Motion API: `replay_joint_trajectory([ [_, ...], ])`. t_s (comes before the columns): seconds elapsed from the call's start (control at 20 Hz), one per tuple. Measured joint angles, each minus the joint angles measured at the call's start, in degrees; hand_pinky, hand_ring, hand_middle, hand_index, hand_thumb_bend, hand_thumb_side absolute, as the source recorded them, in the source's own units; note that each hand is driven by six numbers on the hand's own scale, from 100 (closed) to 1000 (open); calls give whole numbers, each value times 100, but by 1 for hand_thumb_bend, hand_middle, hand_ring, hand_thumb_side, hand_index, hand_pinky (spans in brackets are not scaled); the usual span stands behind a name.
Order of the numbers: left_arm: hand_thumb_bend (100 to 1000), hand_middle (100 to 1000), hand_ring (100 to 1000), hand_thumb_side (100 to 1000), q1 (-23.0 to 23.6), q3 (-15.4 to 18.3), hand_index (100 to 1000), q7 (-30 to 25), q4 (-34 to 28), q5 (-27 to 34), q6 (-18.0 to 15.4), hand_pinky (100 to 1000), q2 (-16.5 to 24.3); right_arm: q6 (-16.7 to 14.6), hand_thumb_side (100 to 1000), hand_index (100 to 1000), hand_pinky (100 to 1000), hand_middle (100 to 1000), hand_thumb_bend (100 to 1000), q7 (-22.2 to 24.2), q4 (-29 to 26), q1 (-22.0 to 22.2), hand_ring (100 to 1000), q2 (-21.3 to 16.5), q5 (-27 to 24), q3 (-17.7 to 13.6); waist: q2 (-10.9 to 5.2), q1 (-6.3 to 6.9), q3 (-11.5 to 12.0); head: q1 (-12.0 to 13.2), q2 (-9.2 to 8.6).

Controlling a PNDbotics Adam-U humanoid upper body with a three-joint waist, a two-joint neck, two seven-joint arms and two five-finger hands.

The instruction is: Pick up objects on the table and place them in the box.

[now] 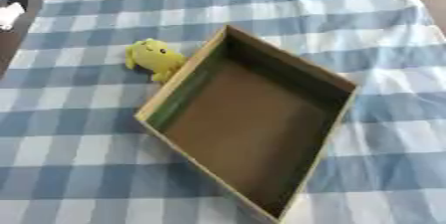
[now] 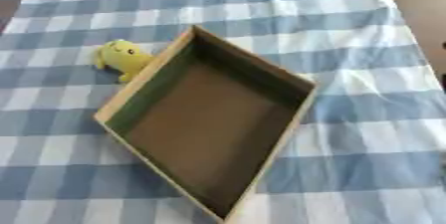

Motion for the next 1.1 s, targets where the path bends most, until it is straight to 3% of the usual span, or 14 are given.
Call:
replay_joint_trajectory([
  [0.5,100,824,883,459,-692,-280,1000,-323,1022,-973,-452,852,-723,-1,503,694,669,393,100,86,0,-3,511,5,-7,41,-4,-29,-114,231,-74],
  [0.7,238,841,906,516,-852,-393,1000,-410,1269,-1320,-663,876,-934,7,503,694,670,392,100,122,0,-8,511,10,-27,72,-5,-25,-154,265,-112],
  [1.1,353,869,917,563,-1001,-520,1000,-615,1603,-1881,-1044,898,-1190,20,504,694,671,391,100,164,0,-14,511,13,-35,106,-1,13,-240,283,-156],
])
